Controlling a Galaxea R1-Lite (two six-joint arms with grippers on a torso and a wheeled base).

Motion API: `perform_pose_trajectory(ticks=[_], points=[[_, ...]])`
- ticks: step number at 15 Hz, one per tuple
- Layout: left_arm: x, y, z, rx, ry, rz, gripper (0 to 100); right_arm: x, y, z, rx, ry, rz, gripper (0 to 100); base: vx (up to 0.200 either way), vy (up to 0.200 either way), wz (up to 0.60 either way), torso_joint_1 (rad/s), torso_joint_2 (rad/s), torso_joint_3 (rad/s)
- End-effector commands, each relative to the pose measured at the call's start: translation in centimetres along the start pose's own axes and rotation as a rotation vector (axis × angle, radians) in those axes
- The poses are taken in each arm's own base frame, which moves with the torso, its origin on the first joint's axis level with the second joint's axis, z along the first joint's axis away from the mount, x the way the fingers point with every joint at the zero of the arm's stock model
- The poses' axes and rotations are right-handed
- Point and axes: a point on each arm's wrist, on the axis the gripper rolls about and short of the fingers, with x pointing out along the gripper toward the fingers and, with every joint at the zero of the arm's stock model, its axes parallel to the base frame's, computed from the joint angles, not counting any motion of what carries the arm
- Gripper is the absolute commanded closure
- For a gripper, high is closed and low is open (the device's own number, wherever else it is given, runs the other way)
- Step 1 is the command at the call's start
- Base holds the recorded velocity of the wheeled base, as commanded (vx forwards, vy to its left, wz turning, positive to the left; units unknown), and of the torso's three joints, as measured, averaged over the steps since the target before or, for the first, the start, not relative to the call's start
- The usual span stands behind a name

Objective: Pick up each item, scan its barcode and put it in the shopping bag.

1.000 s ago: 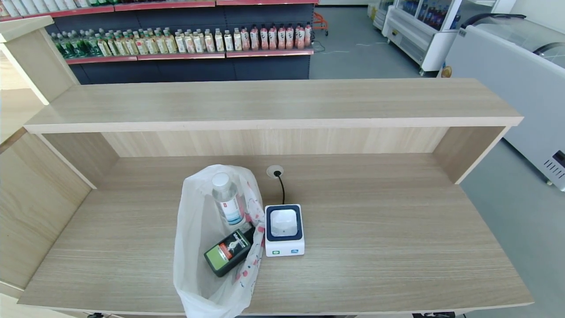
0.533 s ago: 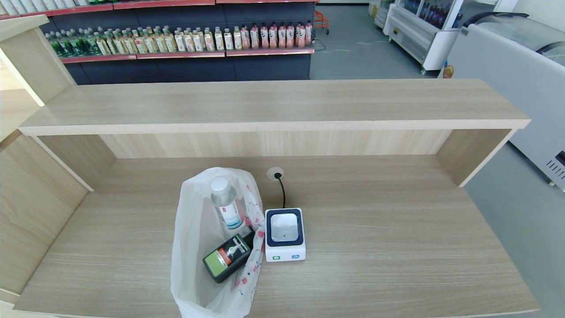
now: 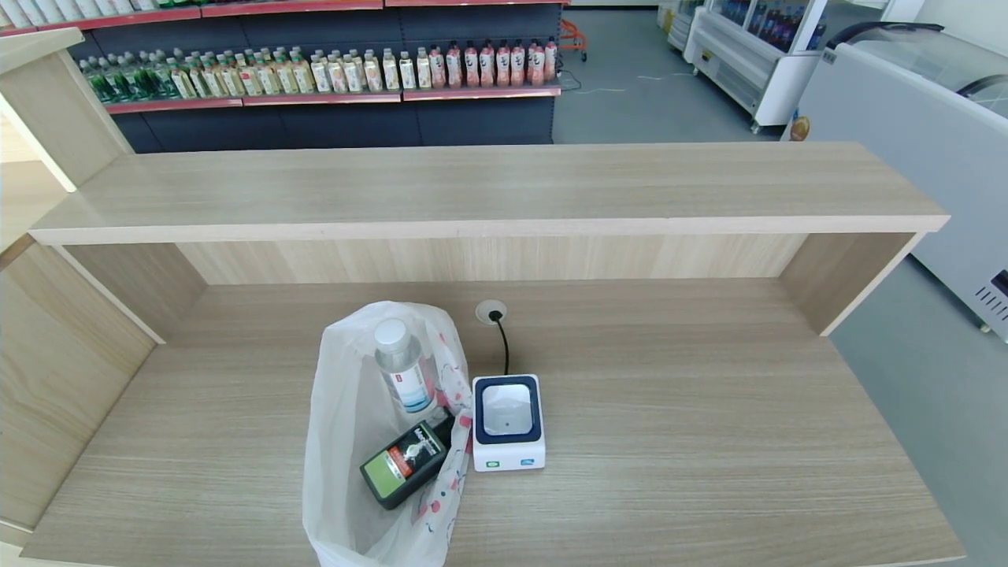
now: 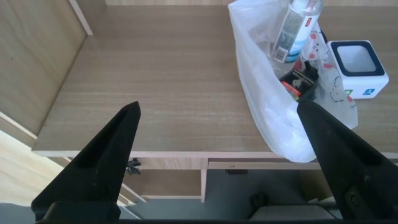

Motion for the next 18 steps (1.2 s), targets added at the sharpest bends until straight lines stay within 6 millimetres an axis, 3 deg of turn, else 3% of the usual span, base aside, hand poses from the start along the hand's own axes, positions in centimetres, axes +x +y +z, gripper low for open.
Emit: perform_pose_trajectory(ticks=[1,5,11,18], points=[[0.0,0.0,0.0,0.0,0.0,0.001,0,0.1,0.0,-0.1,-0.093,-0.004,0.019,100,0.0,0.0,0.0,0.0,0.0,0.0],[0.0,0.0,0.0,0.0,0.0,0.001,0,0.1,0.0,-0.1,0.04,-0.011,-0.007,100,0.0,0.0,0.0,0.0,0.0,0.0],[0.0,0.0,0.0,0.0,0.0,0.0,0,0.3,0.1,0.1,0.036,-0.07,0.013,100,0.0,0.0,0.0,0.0,0.0,0.0],[0.0,0.0,0.0,0.0,0.0,0.001,0,0.3,0.2,-1.0,-0.039,0.029,0.072,100,0.0,0.0,0.0,0.0,0.0,0.0]])
